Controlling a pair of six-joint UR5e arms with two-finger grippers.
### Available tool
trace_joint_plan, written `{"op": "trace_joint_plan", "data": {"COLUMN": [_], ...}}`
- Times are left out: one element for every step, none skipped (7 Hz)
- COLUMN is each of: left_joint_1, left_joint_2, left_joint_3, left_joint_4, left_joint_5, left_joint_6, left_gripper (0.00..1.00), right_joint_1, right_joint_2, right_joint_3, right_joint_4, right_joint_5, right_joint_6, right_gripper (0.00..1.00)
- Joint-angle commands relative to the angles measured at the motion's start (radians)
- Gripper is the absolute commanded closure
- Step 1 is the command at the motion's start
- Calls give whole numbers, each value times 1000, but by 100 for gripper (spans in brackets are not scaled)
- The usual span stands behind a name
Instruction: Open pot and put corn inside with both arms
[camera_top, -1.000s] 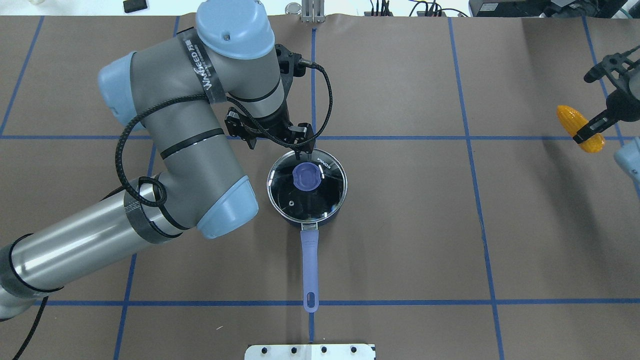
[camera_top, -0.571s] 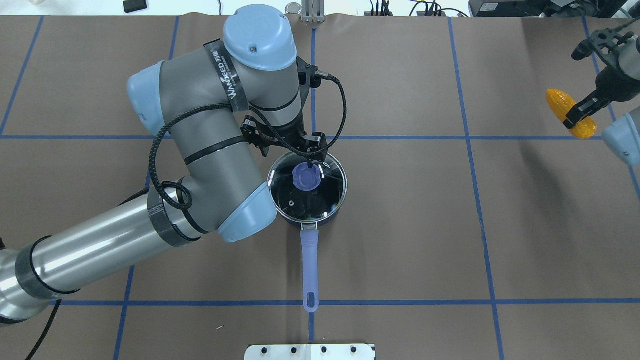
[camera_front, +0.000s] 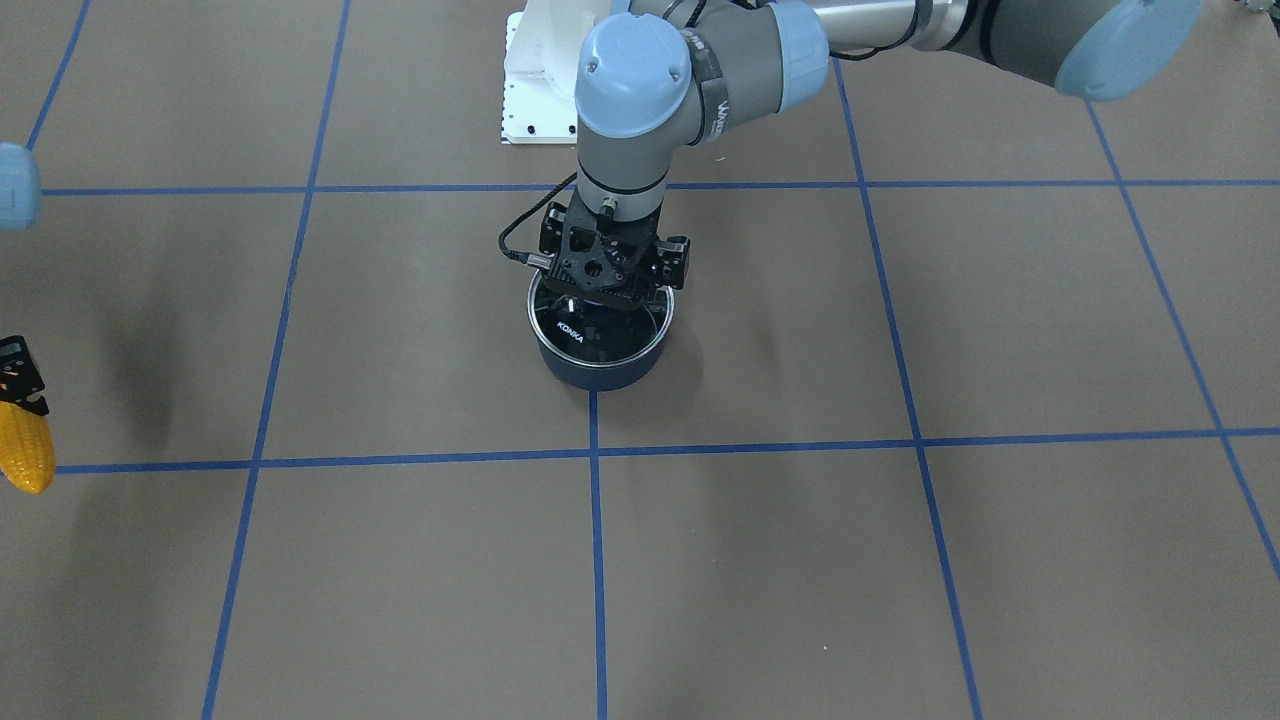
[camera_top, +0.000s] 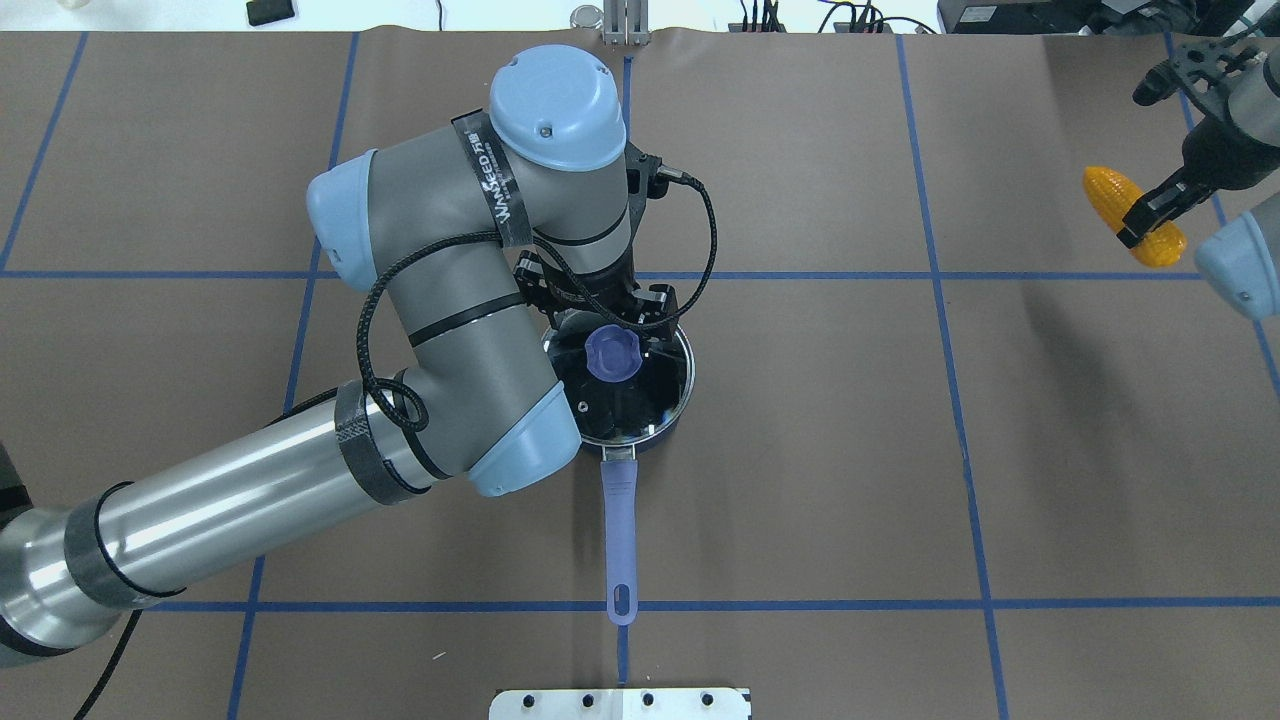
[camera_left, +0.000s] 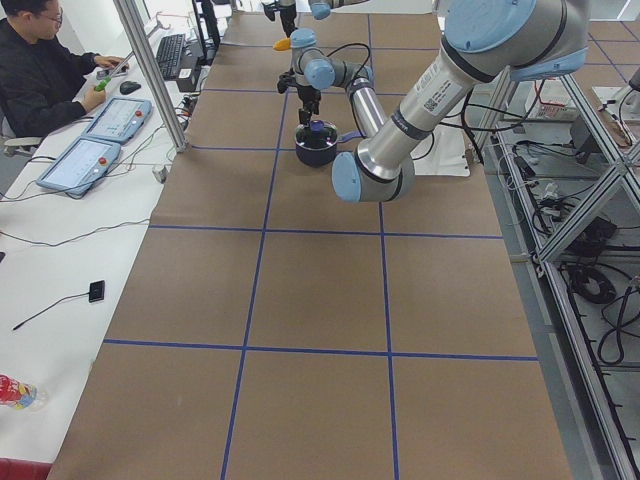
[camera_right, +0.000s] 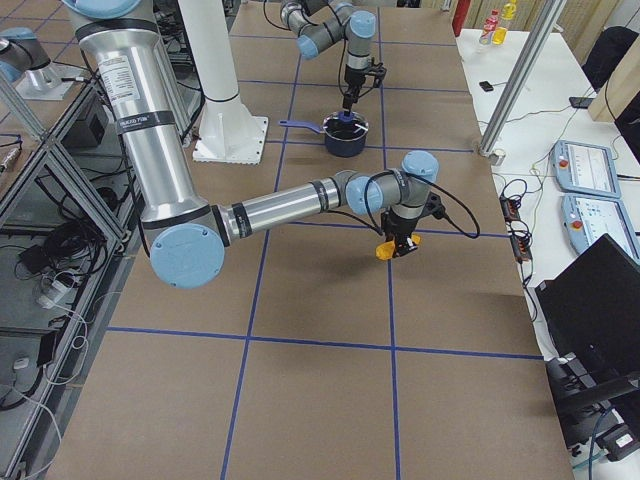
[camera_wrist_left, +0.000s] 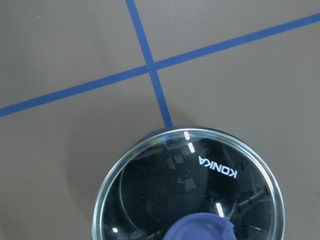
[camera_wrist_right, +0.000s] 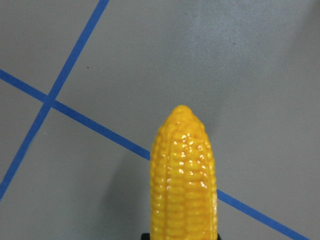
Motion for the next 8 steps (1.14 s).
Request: {"op": "trace_joint_plan", "data": {"left_joint_1": [31,33,31,31,31,33,31,31], "left_joint_2": [3,9,9,9,8,6,6,6], "left_joint_3": [2,10,21,22,24,40,60,59], "left_joint_4": [-22,-25,-27,-27,-28,-51,-85,-85], "left_joint_5": [0,0,2,2,8,9,9,9], "left_joint_6": [-38,-37,-32,-33,-37,-41,-43,-44], "left_gripper": [1,2,2,3,5,9,11,15], "right_joint_1": [-2,0,0,-2,-2,-3,-3,-3], "right_joint_2": [0,0,-1,0,-1,-1,-1,-1], "right_joint_3": [1,1,1,-1,-1,-2,-2,-2], "right_joint_4": [0,0,0,0,0,2,2,0], "right_joint_5": [-4,-7,-8,-10,-11,-11,-11,-11], "right_joint_6": [-1,-2,-2,-3,-3,-3,-3,-3], "right_gripper": [77,77,77,77,77,77,77,77]}}
